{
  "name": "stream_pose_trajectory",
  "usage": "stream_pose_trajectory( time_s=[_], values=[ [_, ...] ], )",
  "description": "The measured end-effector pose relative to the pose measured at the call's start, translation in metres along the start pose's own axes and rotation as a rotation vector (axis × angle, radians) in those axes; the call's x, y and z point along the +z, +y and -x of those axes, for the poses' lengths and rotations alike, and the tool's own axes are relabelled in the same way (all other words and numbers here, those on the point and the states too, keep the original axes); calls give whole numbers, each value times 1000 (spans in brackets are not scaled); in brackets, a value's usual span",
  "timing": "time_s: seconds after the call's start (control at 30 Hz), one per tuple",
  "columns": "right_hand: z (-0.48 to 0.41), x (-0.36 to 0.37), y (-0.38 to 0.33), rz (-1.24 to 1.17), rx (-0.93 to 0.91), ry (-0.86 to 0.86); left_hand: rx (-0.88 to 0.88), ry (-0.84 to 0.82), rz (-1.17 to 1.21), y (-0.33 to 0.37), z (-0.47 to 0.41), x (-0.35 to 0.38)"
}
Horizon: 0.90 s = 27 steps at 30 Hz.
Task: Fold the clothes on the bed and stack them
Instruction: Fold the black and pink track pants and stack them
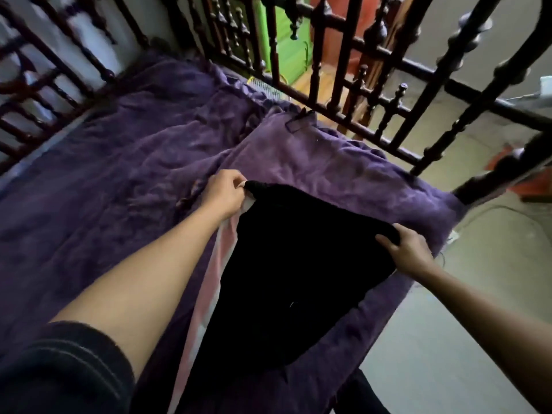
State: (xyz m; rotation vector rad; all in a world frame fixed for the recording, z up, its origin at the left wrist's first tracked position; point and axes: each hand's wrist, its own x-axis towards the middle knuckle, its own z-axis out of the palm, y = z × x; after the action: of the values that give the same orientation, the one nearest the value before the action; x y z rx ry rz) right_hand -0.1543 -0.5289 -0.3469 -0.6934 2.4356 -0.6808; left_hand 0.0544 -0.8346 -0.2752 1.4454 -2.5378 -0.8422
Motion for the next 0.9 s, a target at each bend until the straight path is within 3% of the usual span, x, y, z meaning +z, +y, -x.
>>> stream_pose_trajectory(
  time_s=[0.2, 0.37, 0.47, 0.57, 0.8, 0.9],
  values=[
    [-97, -16, 70, 159, 189, 21, -65, -78, 136, 73, -76, 107],
    [-130, 1, 84, 393, 284, -183, -160, -181, 157, 53, -78, 144],
    [-129, 14, 63, 561, 128, -130, -317, -196, 124, 0, -39, 136],
    [-130, 42, 17, 639, -201, -90, -525, -216, 81, -62, 24, 128],
    [-130, 156, -104, 670, -628, -469, -851, -490, -193, -162, 181, 153],
    [-124, 204, -116, 792, -677, -575, -883, -428, -269, -188, 222, 173]
  ],
)
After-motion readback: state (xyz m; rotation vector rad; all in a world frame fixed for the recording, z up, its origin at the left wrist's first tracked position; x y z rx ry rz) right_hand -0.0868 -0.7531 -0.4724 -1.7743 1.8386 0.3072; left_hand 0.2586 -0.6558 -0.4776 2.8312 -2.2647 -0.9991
